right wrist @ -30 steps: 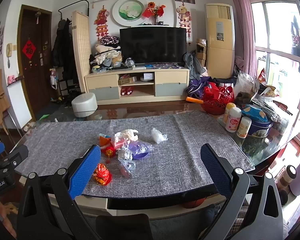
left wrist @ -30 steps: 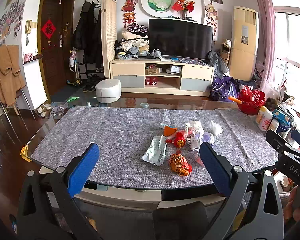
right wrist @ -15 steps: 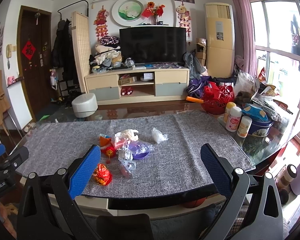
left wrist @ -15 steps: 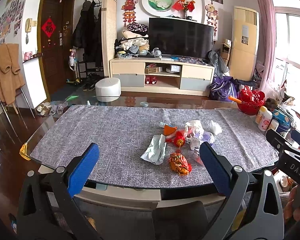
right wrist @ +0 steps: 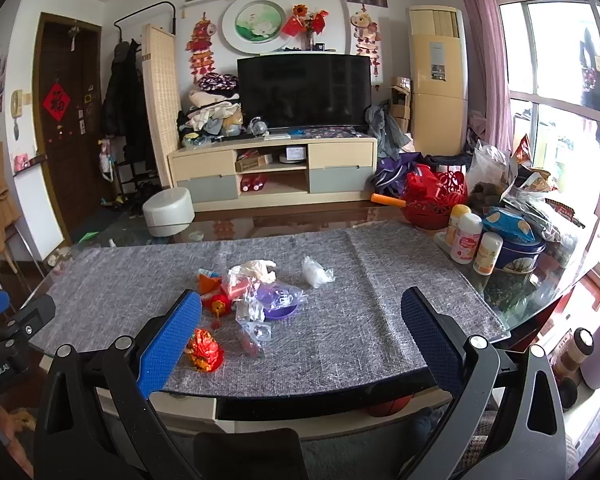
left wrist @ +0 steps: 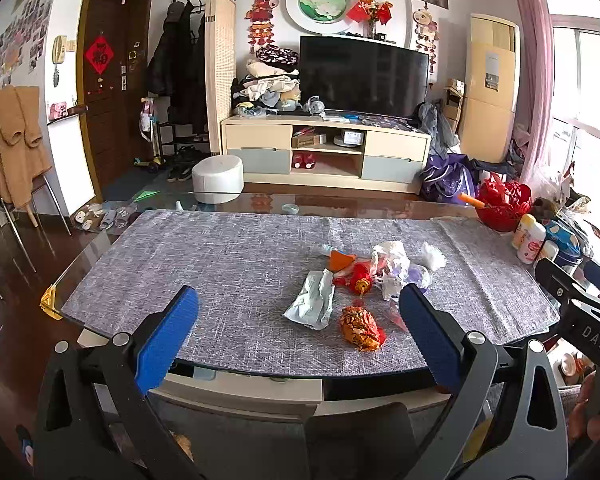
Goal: Collect trash
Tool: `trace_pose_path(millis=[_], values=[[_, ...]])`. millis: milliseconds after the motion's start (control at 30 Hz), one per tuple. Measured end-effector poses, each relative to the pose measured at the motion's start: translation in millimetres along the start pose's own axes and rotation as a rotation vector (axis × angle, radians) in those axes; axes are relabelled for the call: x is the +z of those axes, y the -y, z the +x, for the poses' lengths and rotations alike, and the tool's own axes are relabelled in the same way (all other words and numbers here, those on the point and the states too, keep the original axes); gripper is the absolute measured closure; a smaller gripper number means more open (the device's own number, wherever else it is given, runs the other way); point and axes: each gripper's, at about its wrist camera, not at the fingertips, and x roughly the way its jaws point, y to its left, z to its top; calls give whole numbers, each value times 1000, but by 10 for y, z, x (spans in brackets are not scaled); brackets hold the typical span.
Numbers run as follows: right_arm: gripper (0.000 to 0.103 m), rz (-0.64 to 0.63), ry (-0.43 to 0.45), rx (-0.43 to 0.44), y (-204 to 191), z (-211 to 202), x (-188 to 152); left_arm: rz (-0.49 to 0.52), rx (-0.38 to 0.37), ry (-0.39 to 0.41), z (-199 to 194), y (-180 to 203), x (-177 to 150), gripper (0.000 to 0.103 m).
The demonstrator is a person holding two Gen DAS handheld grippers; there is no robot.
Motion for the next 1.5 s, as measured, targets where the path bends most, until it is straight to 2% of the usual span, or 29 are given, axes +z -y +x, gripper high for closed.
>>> trace_pose_path(millis=[367, 667, 900, 1033, 1267, 1333, 1400, 1500], values=[[3, 7, -9, -8, 33, 36, 7, -2, -3, -12, 96, -34, -14, 8], [3, 20, -72, 9, 74, 244, -73, 4, 9, -51, 245, -56, -134, 8], [3, 19, -142, 79, 79, 554, -206, 27, 24, -101, 496, -38, -225, 8], [3, 26, -192, 74, 101, 782, -315, 44, 33, -128, 651, -37, -275, 8], [3, 17, -278, 124, 89, 1179, -531, 43, 48, -220, 1042, -80, -408, 8], [8, 13, -309, 158, 61, 1313, -591, 44, 46, -244, 1145, -98, -449, 8], [27, 13, -343, 199, 20, 1454, -635, 45, 40, -260, 1217, -95, -477, 8], [39, -3, -377, 238, -80, 1643, -683, 48, 31, -279, 1337, -88, -519, 8]])
